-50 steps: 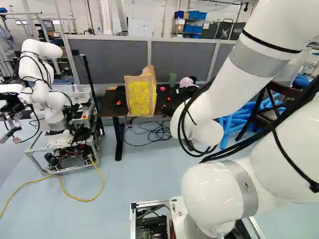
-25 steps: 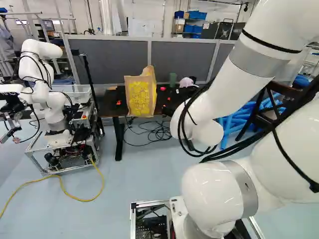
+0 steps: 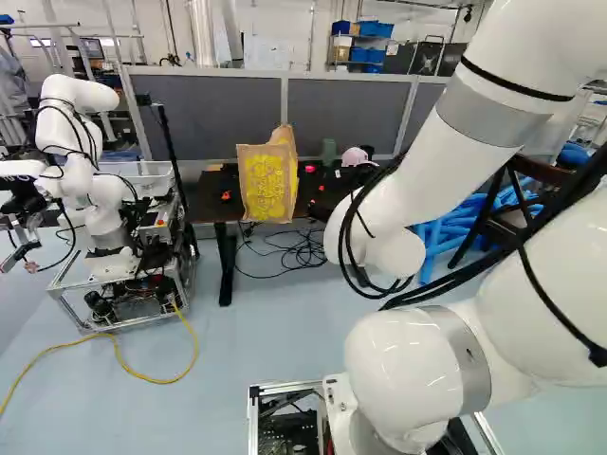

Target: Pick up the bag on the ground and place it on the table

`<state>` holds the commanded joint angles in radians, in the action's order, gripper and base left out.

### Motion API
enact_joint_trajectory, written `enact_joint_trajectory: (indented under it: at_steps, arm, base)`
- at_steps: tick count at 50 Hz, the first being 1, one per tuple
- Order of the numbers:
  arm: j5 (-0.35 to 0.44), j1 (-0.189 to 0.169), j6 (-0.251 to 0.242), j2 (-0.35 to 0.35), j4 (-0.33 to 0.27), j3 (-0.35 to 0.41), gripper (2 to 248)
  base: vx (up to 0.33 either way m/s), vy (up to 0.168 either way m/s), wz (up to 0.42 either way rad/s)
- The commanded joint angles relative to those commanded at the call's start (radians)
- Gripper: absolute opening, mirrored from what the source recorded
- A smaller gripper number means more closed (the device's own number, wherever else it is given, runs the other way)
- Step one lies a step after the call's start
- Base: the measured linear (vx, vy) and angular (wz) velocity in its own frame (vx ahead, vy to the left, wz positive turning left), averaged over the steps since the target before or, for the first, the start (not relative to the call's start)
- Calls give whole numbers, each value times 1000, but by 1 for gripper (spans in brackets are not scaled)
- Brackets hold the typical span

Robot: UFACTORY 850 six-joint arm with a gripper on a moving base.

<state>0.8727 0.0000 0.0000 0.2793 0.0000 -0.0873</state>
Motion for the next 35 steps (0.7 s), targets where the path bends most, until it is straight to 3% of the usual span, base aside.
enact_joint_trajectory:
  at_steps: [35]
  arm:
    - [0, 0, 0, 0, 0, 0, 247]
  base:
    - [0, 0, 0]
